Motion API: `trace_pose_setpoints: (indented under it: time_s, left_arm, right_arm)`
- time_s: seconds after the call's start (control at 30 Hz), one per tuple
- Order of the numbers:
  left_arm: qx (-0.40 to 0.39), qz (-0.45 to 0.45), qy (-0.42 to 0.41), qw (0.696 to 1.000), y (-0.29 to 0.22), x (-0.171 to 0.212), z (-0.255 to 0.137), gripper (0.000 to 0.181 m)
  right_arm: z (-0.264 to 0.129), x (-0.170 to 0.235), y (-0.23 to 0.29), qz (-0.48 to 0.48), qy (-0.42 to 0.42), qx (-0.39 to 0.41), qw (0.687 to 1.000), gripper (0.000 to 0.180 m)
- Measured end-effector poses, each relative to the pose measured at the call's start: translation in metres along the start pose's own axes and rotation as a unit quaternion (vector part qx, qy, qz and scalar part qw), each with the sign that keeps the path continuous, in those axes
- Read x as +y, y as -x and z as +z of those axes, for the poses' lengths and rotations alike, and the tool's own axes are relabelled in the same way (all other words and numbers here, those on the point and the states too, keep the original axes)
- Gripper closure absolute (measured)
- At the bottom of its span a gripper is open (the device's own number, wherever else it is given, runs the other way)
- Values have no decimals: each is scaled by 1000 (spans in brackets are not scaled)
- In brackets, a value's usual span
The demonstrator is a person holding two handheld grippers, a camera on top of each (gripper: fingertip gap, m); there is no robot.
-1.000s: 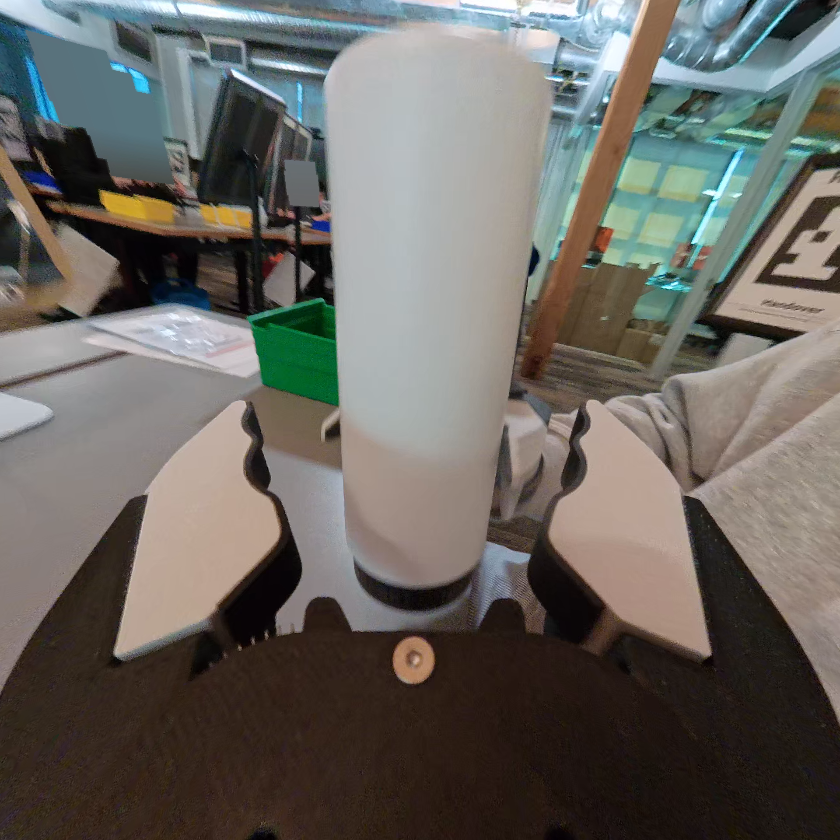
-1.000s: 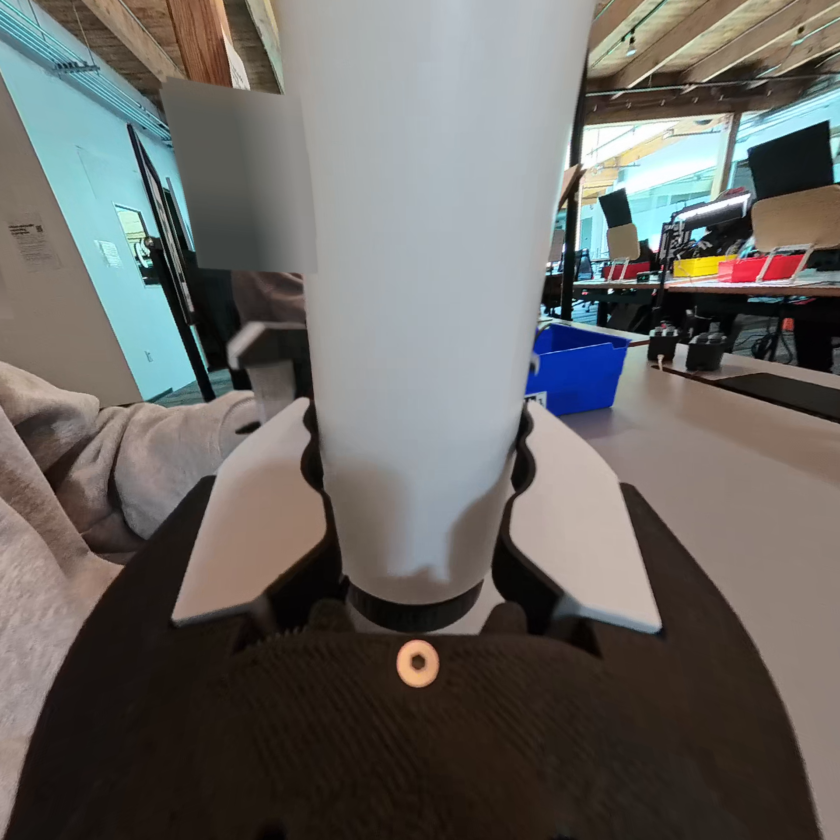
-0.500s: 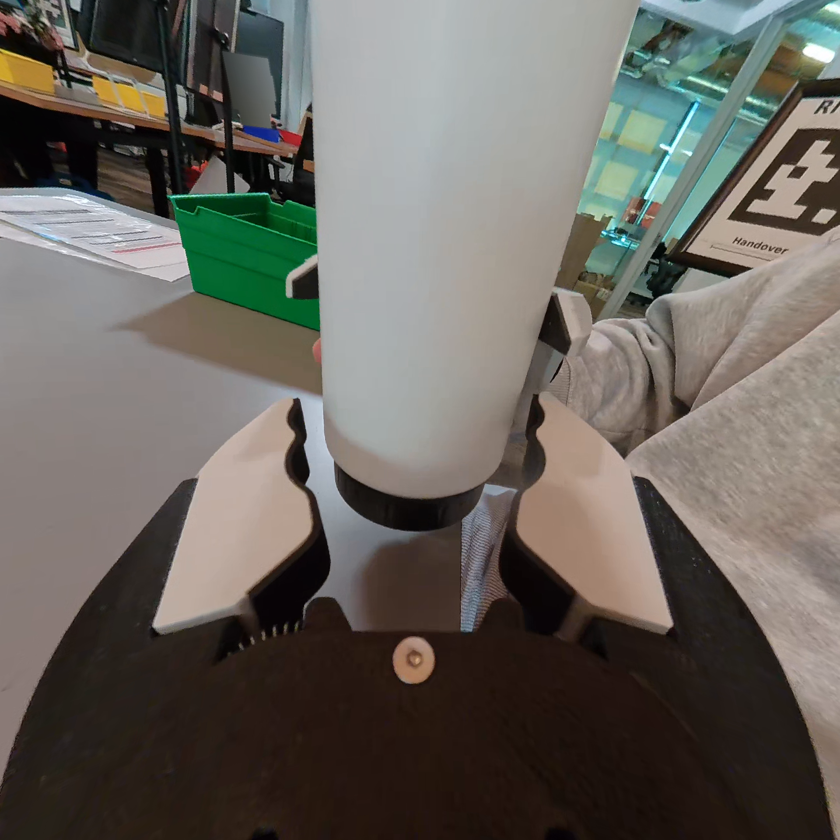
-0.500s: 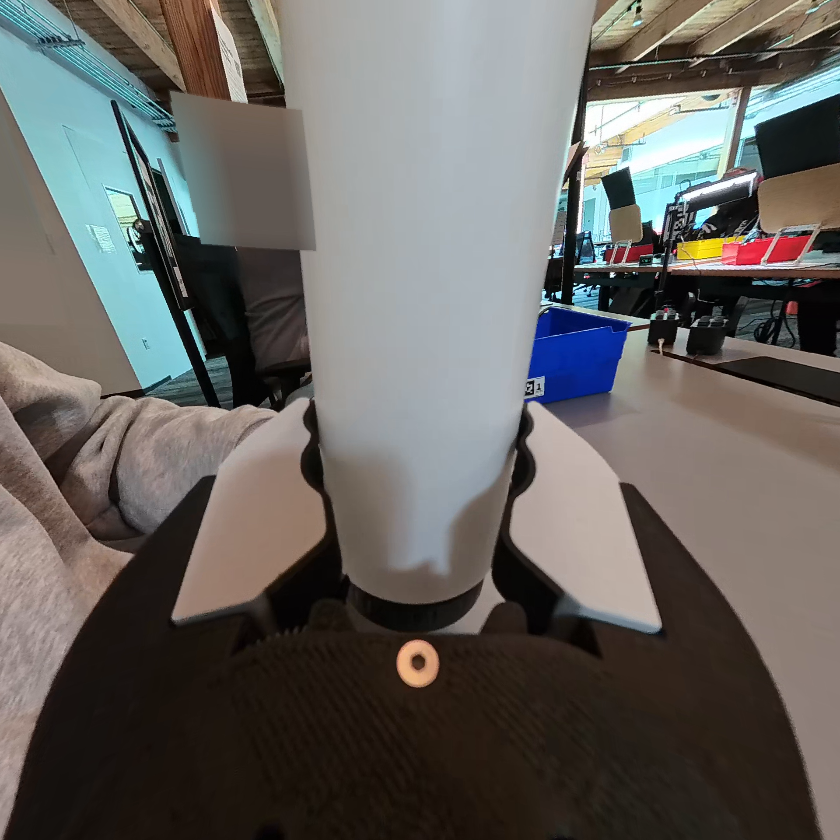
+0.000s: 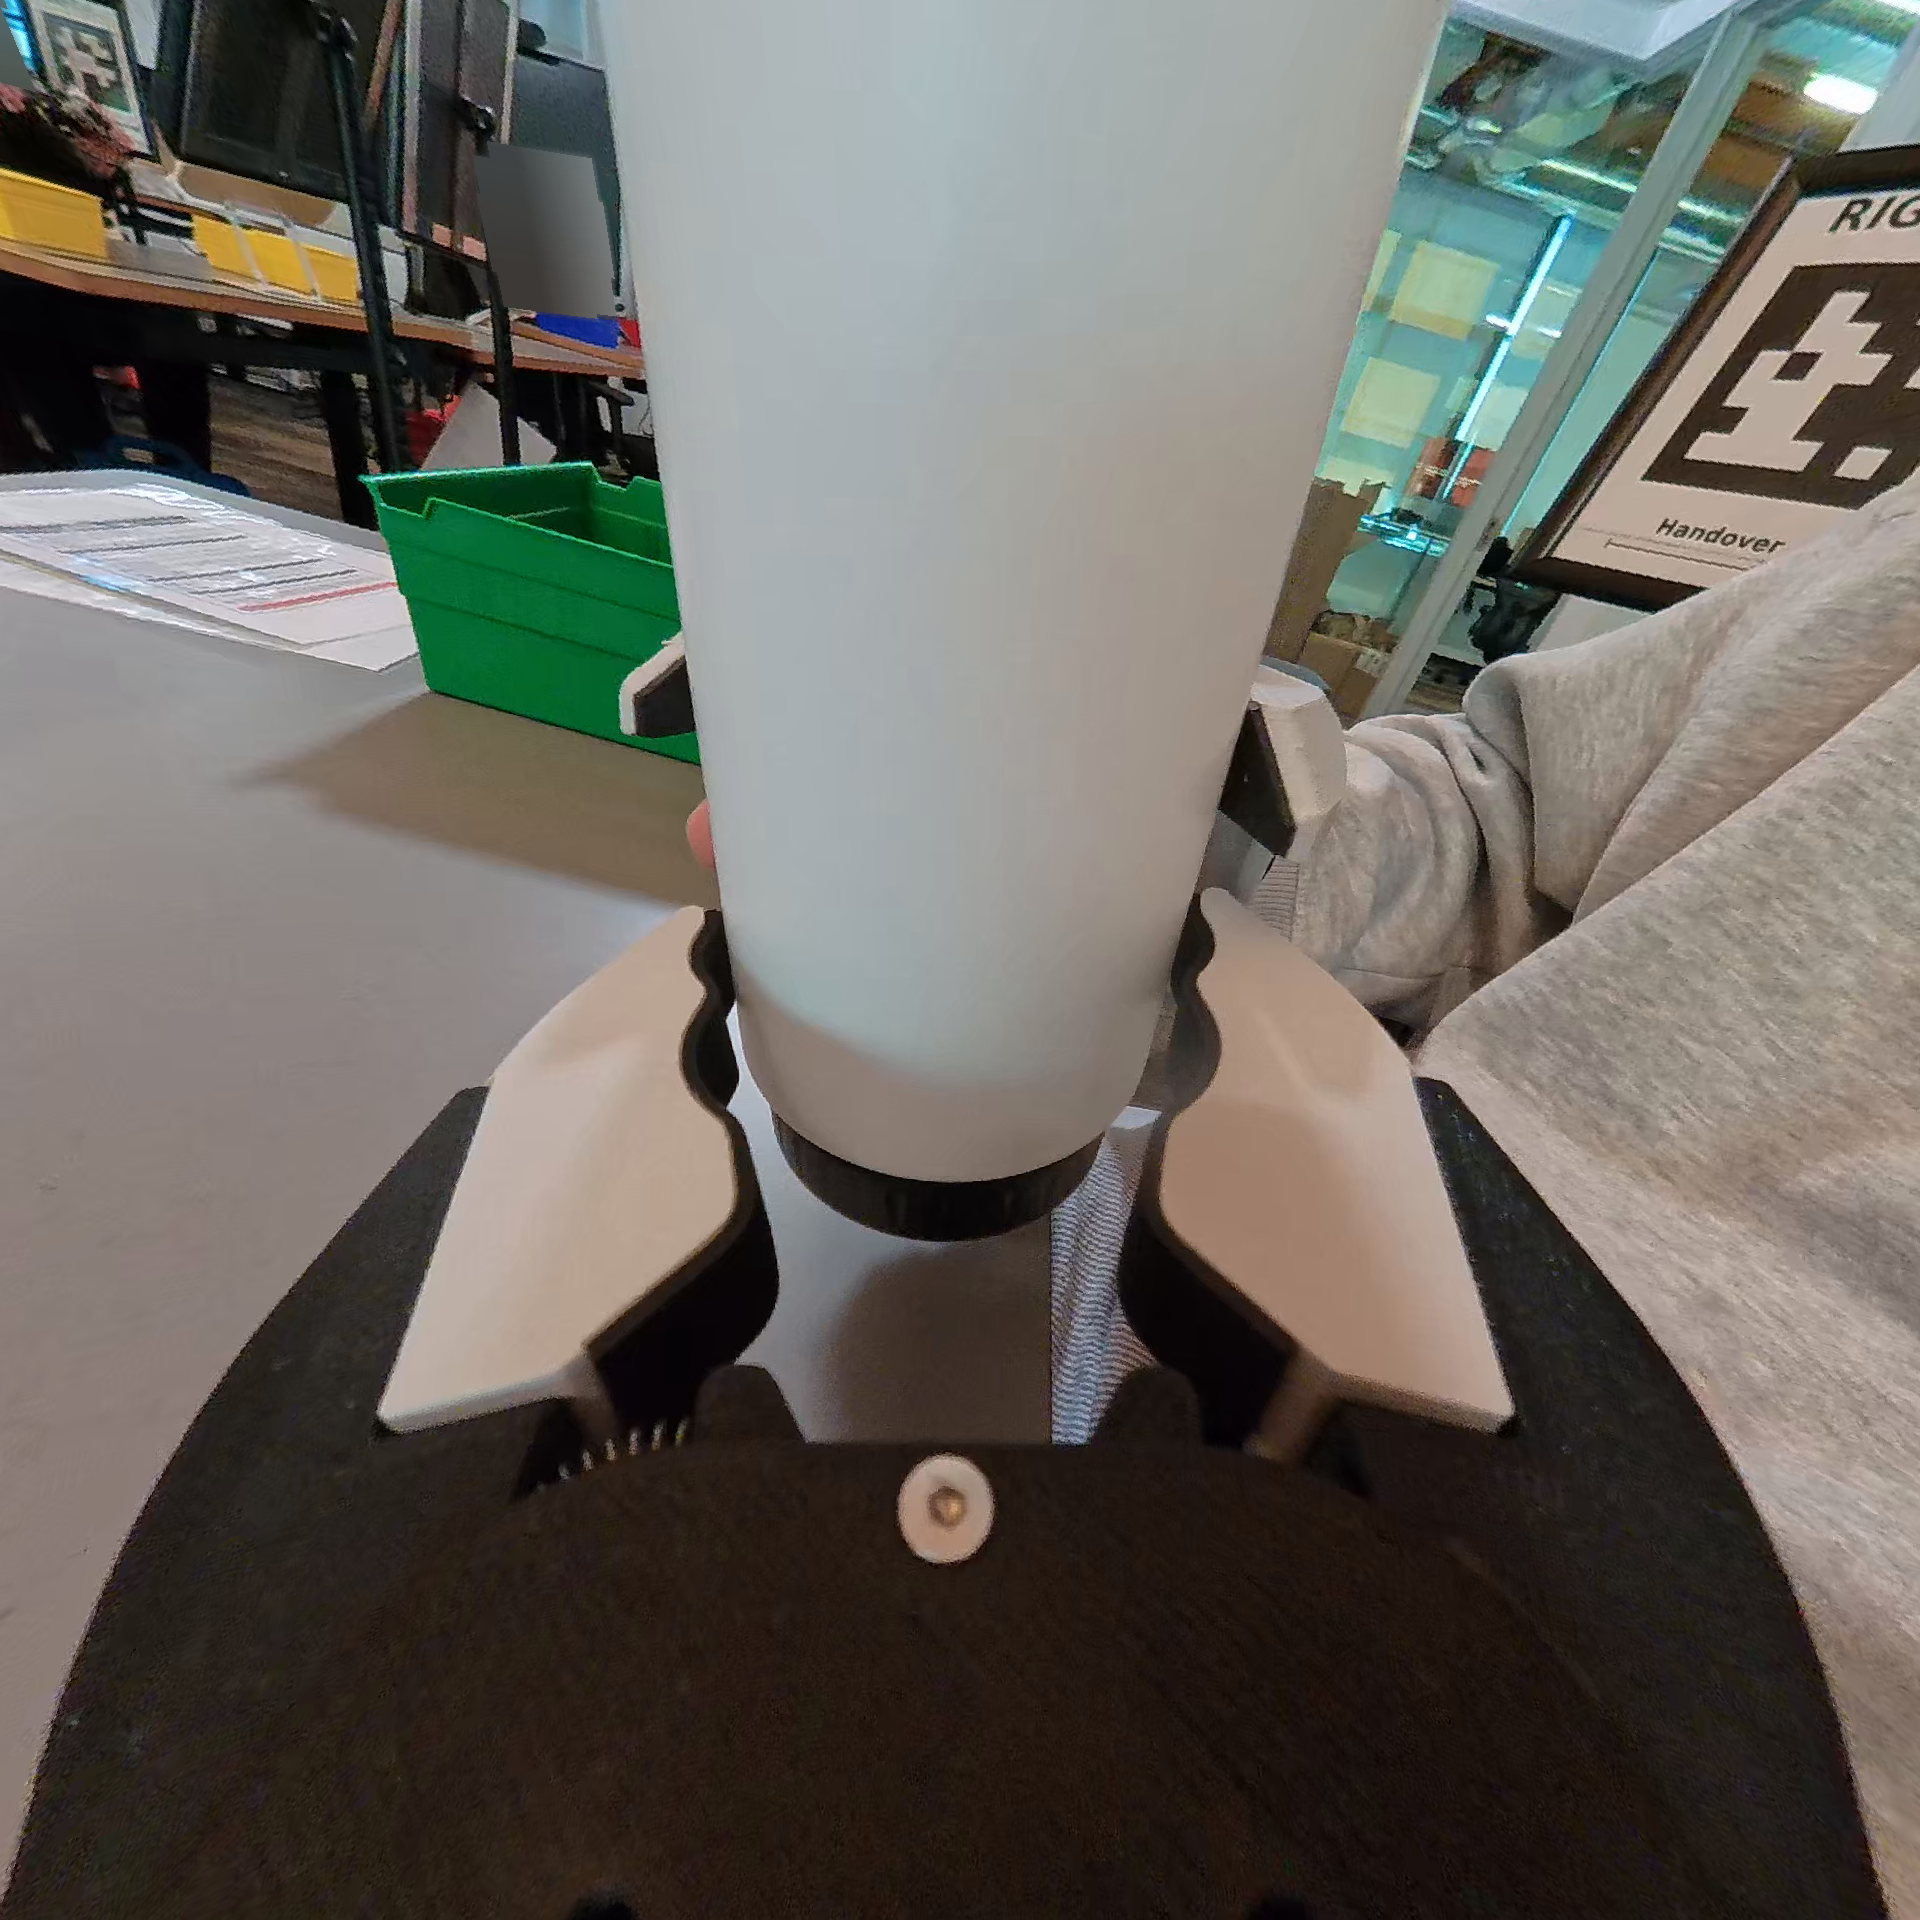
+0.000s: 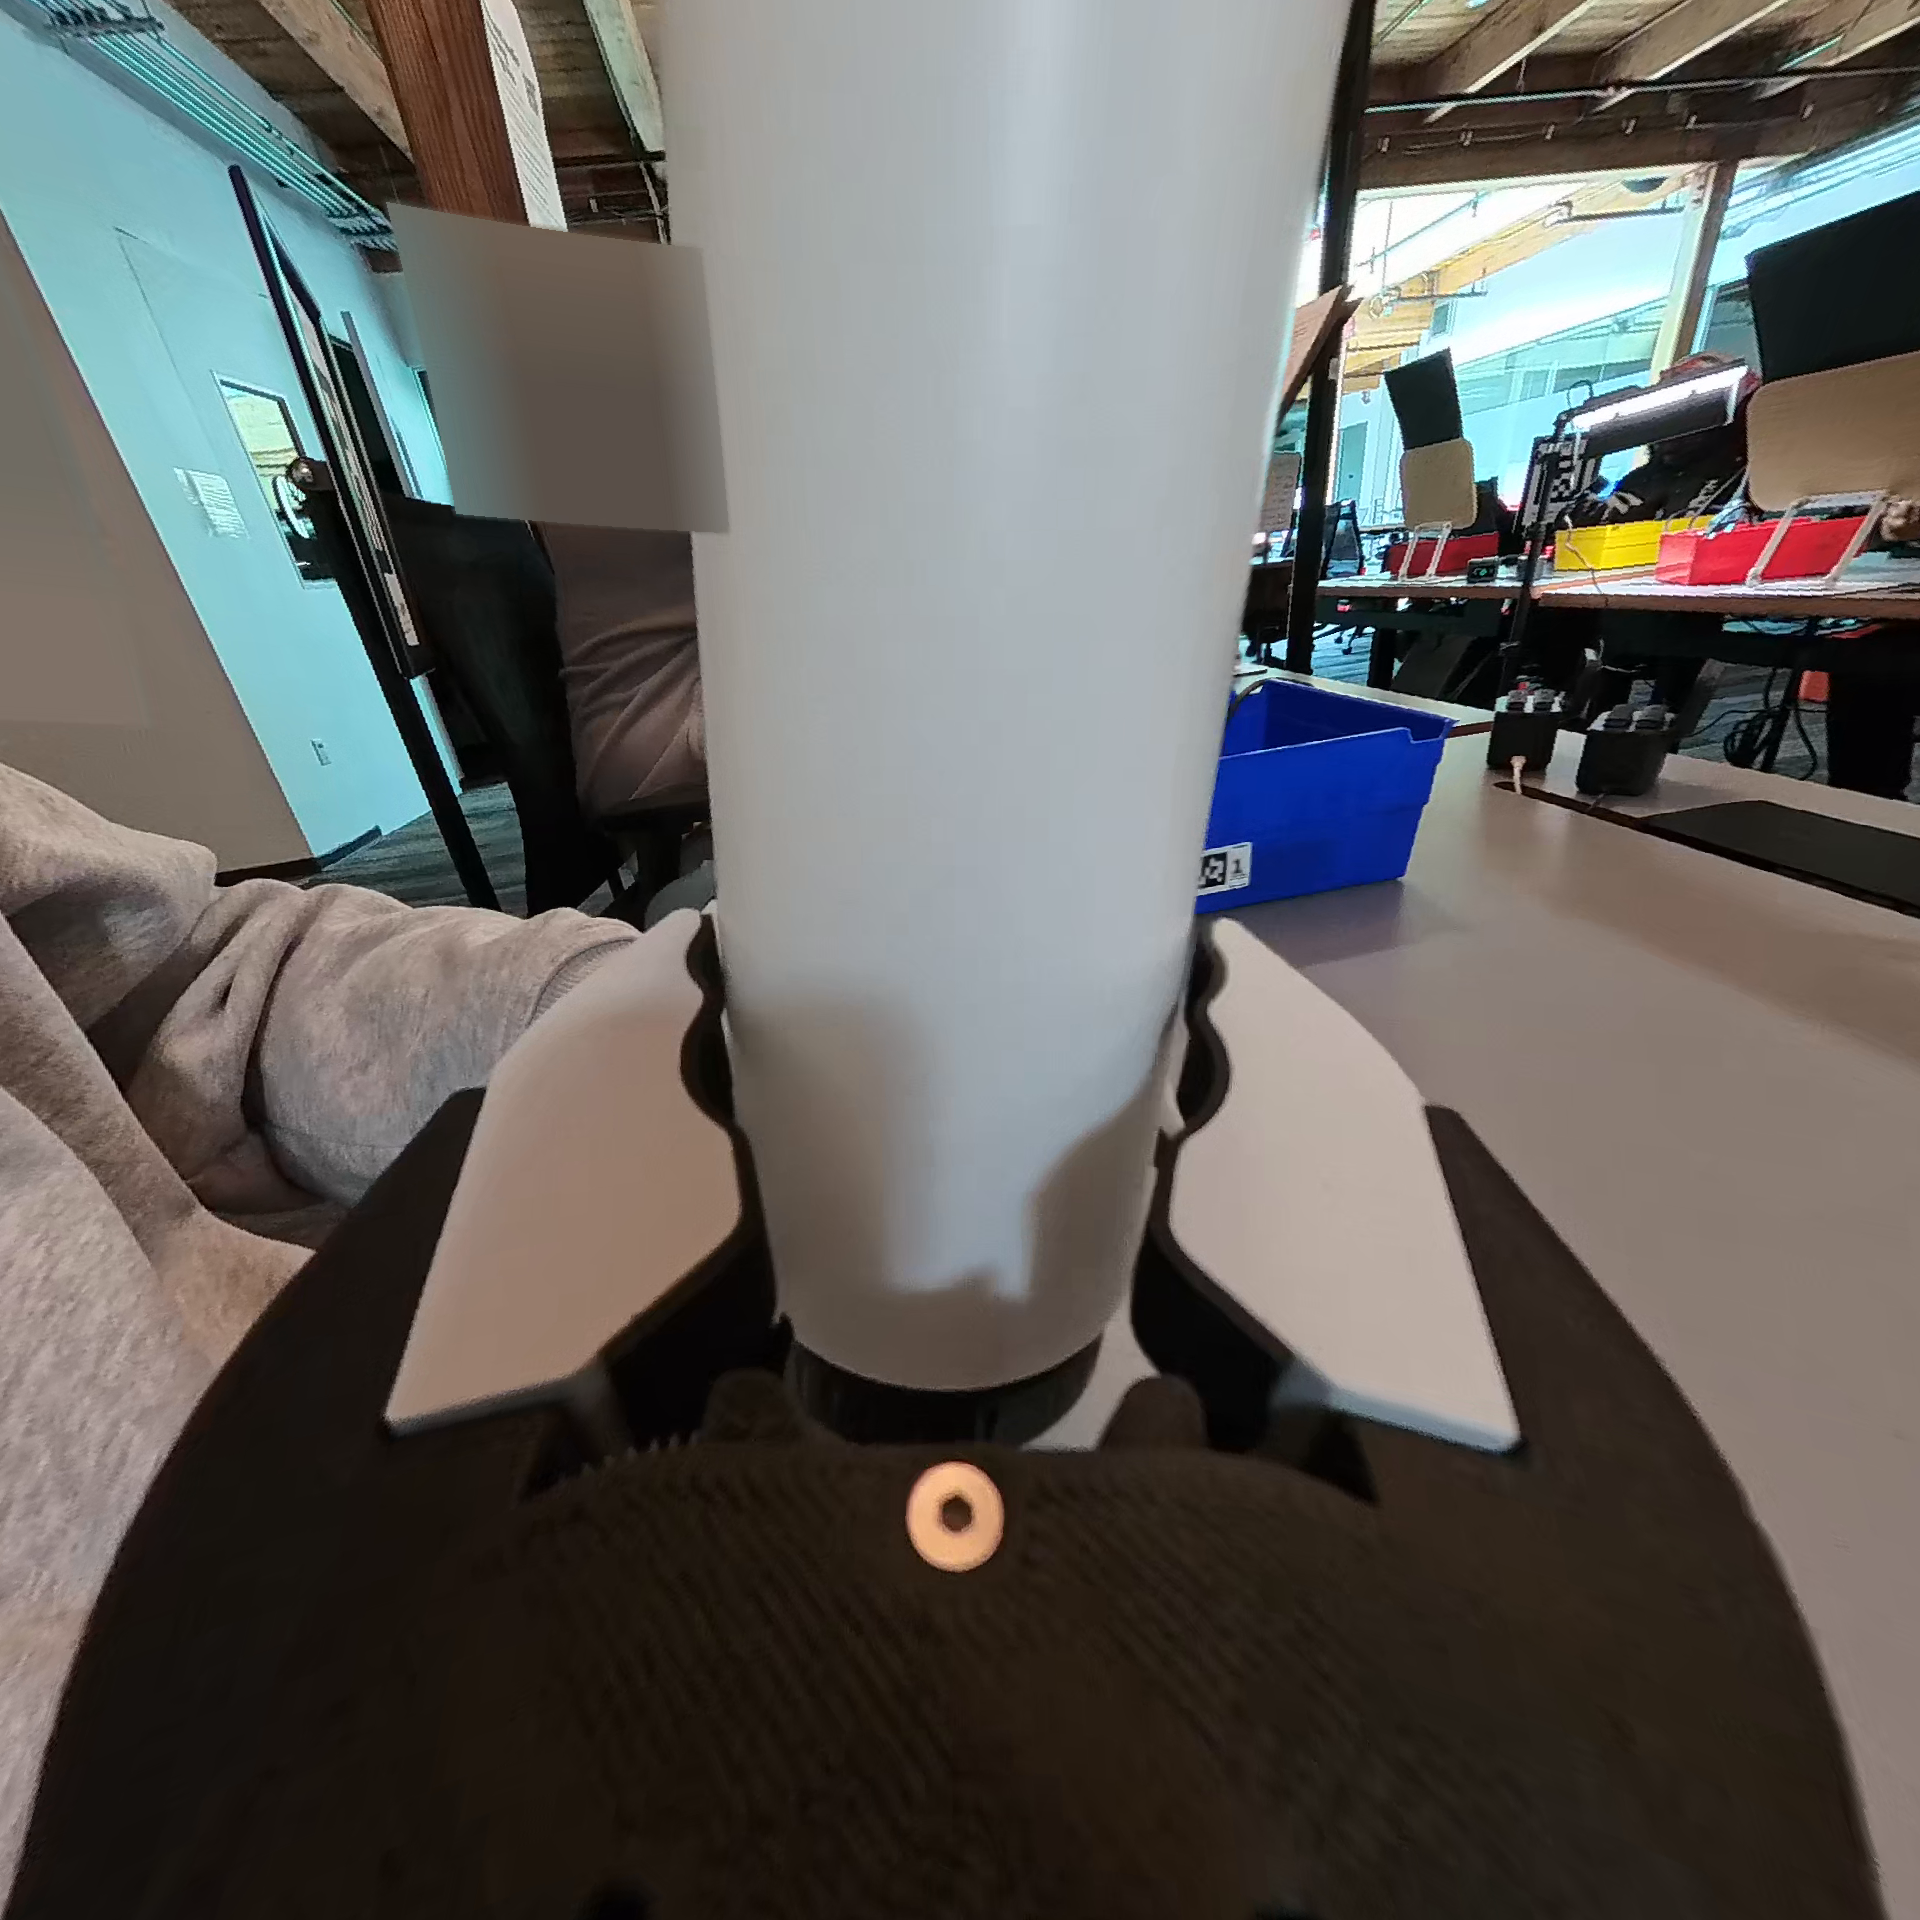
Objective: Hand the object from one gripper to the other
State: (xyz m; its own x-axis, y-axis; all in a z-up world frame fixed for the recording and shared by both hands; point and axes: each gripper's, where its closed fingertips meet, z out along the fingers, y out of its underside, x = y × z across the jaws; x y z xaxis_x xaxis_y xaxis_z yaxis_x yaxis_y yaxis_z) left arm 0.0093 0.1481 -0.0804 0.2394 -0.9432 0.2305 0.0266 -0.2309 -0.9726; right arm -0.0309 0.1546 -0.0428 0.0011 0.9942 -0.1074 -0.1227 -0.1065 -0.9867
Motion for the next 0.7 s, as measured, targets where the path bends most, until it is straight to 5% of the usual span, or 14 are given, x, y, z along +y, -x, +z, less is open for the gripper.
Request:
trace_pose_setpoints:
  time_s: [0.7]
  left_arm:
    - [-16, 12, 41, 999, 6, 20, 8, 99]
  right_arm:
    - [-25, -49, -11, -9, -51, 21, 998, 92]
